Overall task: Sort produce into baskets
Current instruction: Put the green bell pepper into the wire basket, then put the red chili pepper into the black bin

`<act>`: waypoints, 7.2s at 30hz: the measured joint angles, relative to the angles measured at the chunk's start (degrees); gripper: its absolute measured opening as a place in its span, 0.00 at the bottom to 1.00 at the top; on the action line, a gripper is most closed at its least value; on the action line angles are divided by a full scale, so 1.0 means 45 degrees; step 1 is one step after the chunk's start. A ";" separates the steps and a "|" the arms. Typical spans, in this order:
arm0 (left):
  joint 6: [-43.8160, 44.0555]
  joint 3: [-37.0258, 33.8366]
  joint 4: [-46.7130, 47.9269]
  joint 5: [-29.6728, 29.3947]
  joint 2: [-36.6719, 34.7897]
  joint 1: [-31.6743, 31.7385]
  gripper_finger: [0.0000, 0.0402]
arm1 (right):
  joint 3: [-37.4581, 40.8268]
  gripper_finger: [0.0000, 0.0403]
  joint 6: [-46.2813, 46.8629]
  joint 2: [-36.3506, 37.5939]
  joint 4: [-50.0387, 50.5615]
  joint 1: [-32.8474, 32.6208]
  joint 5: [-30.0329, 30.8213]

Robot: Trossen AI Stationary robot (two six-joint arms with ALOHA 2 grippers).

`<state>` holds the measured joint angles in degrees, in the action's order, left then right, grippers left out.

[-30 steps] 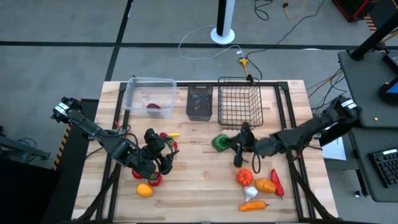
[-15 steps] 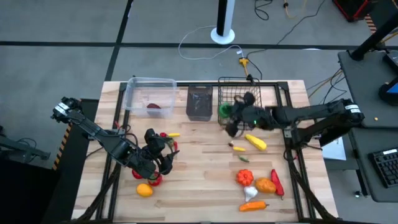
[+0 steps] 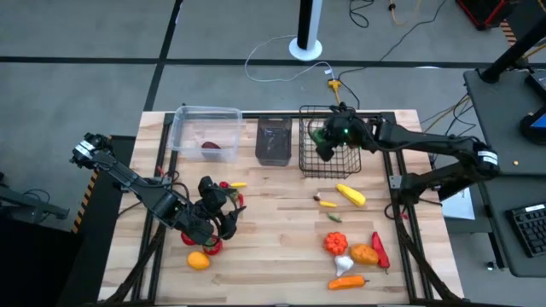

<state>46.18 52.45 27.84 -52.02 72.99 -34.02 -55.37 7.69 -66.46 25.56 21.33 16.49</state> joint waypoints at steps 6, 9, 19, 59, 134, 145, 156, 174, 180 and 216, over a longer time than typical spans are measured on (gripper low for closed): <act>0.0098 0.0000 -0.0002 -0.0002 0.0000 0.0000 0.70 | 0.1209 0.07 -0.0202 -0.0010 -0.1422 0.0887 -0.0654; 0.0139 0.0000 -0.0002 0.0000 0.0000 0.0000 0.70 | 0.1646 0.07 -0.0113 -0.0011 -0.2061 0.1379 -0.1198; 0.0192 0.0000 -0.0002 -0.0002 0.0000 0.0000 0.70 | 0.2103 0.07 0.0140 -0.0721 -0.2735 0.2904 -0.2129; 0.0309 -0.0005 -0.0002 -0.0002 0.0000 0.0000 0.70 | 0.4213 0.07 -0.0279 -0.2658 -0.9177 0.3519 -0.3096; 0.4454 0.0005 -0.0434 0.0518 0.0546 0.0560 0.70 | 0.4040 0.31 0.1633 0.3075 -0.4968 -0.0473 -0.2999; 0.6454 0.0481 0.0050 0.3118 0.3039 0.2241 0.70 | 0.4040 0.31 0.1616 0.3070 -0.4954 -0.1022 -0.3000; 0.8195 0.2450 0.4044 0.4641 0.5293 0.2772 0.66 | 0.4040 0.31 0.1376 0.3070 -0.4964 -0.1017 -0.2991; 0.8726 0.2754 0.4564 0.5827 0.6635 0.3512 0.65 | 0.4040 0.31 0.1285 0.3065 -0.4944 -0.1017 -0.2986; 0.8726 0.2739 0.4433 0.5822 0.6639 0.3528 0.65 | 0.4040 0.31 0.1242 0.3065 -0.4867 -0.1017 -0.2986; 0.7555 0.2629 0.4003 0.6434 0.7839 0.4341 0.35 | 0.4040 0.31 0.1247 0.3065 -0.4405 -0.1017 -0.2991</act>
<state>80.18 64.27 45.86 -23.07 108.27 -14.49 -37.19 13.30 -52.66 5.74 16.75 3.03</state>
